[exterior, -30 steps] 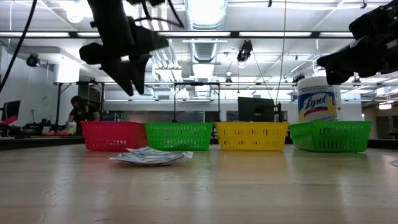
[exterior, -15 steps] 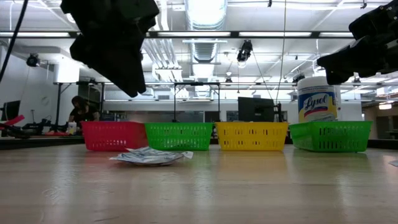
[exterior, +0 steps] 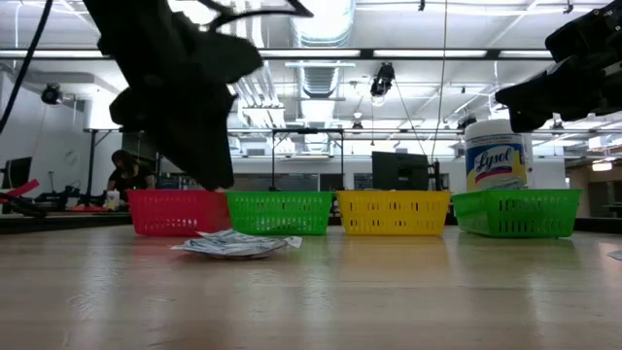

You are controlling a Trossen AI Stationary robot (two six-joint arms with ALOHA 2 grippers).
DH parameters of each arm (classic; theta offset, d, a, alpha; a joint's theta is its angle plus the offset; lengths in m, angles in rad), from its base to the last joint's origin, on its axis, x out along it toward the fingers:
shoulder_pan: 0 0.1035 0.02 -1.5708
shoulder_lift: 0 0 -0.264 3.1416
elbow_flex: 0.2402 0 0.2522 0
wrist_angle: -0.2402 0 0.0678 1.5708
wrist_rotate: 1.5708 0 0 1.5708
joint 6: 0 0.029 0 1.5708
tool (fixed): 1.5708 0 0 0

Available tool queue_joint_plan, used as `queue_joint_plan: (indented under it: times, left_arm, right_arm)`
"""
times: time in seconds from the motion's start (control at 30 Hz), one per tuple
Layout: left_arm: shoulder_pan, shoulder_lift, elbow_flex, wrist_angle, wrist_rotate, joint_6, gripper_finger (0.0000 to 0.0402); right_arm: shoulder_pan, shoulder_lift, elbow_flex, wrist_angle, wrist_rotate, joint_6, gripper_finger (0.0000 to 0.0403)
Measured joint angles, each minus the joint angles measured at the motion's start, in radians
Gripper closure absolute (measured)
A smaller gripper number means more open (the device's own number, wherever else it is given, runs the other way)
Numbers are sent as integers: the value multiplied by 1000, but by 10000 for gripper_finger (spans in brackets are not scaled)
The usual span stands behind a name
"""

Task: Pick & Place First Aid Supplies
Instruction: Put the blue bandage into the red bin

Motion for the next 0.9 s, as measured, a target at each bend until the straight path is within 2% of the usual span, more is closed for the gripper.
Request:
queue_joint_plan:
  times: [0.13,0.23,0.47,0.73,0.9]
  left_arm:
    - [30,20,0,0,48,-93,275]
    - [49,29,0,0,73,-63,275]
    - [52,34,0,2,74,321,275]
    - [52,35,-1,12,61,693,278]
    - [52,35,-2,77,59,874,278]
  right_arm:
    - [0,0,0,0,0,0,394]
    - [0,0,0,0,0,0,394]
    - [0,0,0,0,0,-2,394]
    - [0,0,0,0,0,-2,394]
    - [0,0,0,0,0,-2,394]
